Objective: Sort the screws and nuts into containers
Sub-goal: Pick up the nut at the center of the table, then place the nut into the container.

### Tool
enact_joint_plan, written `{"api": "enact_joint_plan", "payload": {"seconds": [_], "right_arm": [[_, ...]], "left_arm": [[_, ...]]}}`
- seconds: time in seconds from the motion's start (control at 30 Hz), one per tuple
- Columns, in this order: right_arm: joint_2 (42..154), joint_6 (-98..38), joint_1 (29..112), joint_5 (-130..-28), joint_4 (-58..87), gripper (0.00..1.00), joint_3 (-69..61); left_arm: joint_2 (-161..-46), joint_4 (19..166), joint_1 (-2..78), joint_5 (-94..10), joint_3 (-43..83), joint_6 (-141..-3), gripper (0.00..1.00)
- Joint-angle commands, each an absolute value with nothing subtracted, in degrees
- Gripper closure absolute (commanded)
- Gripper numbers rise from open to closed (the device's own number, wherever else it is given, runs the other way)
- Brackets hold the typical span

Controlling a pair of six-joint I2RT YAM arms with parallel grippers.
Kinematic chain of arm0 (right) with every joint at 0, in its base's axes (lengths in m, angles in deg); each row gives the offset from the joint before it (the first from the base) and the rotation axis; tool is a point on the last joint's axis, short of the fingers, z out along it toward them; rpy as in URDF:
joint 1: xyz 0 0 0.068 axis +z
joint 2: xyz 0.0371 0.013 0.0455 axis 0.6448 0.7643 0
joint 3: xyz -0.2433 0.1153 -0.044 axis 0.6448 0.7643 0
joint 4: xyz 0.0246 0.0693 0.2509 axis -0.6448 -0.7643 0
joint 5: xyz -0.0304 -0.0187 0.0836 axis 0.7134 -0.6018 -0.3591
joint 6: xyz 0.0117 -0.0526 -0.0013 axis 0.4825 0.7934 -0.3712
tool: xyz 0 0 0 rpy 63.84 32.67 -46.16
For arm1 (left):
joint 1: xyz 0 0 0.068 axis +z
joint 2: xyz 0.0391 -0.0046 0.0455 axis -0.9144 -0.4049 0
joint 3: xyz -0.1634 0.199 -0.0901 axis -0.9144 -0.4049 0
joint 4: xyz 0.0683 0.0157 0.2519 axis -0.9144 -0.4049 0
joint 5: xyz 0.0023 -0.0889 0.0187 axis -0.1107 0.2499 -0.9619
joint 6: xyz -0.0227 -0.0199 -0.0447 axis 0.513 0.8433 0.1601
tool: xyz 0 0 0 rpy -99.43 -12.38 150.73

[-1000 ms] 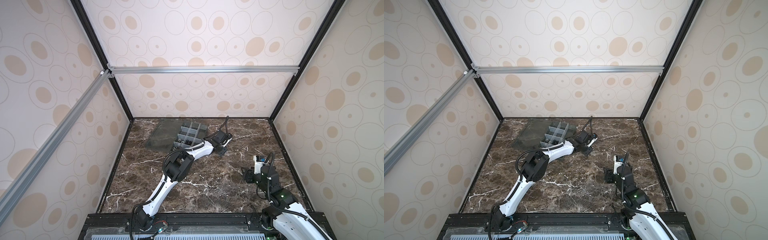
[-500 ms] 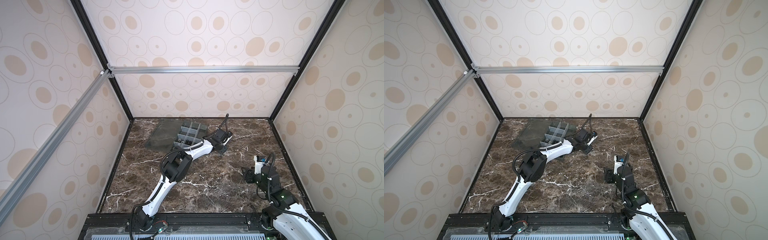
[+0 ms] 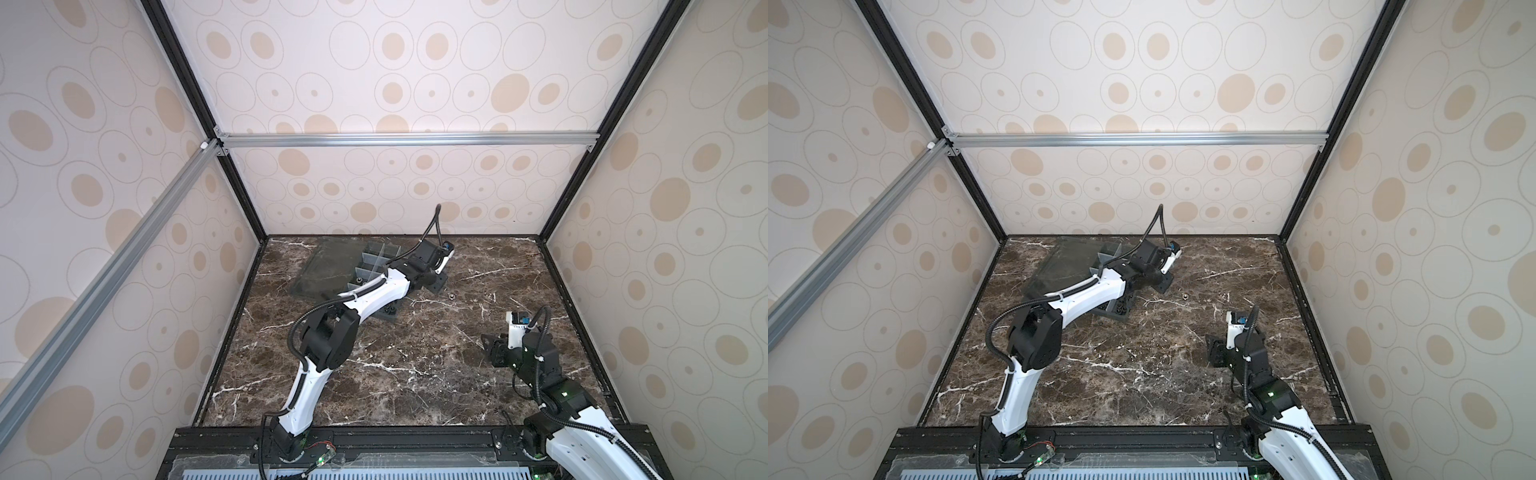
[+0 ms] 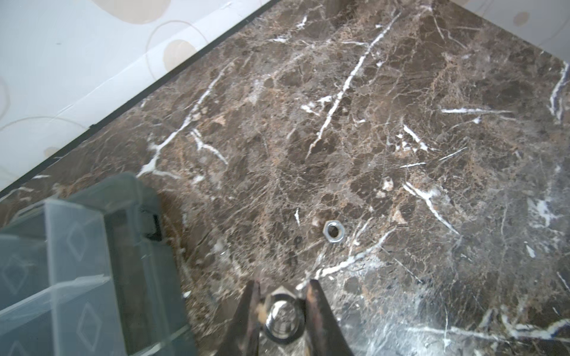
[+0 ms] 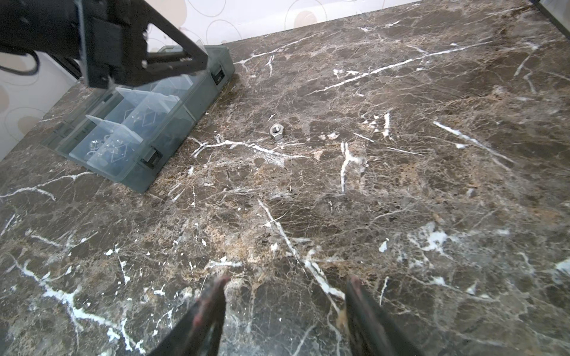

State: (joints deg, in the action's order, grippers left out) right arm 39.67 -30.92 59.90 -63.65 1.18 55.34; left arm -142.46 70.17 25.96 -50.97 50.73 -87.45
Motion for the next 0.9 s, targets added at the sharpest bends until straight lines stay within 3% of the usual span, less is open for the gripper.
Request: {"api": "enact_joint_plan", "payload": {"seconds": [0.0, 0.3, 0.6, 0.77, 0.87], "right_arm": [[39.3, -29.8, 59.6, -65.3, 2.7, 0.36, 56.1], [39.5, -29.8, 59.7, -65.3, 3.0, 0.36, 56.2], [39.7, -29.8, 59.7, -65.3, 3.1, 0.36, 56.1], [39.7, -29.8, 59.7, -65.2, 3.1, 0.36, 56.1], [39.7, -29.9, 59.7, -65.2, 3.1, 0.36, 56.1]], "left_arm": [[-136.4, 70.4, 30.2, -52.7, 46.0, -85.7, 0.78], [-127.2, 72.4, 42.7, -57.1, 30.9, -83.9, 0.78], [-131.8, 73.8, 46.3, -58.1, 31.1, -84.9, 0.78], [-134.3, 73.4, 46.3, -58.5, 33.1, -84.5, 0.72], [-134.3, 73.1, 46.3, -59.6, 33.4, -84.0, 0.61]]}}
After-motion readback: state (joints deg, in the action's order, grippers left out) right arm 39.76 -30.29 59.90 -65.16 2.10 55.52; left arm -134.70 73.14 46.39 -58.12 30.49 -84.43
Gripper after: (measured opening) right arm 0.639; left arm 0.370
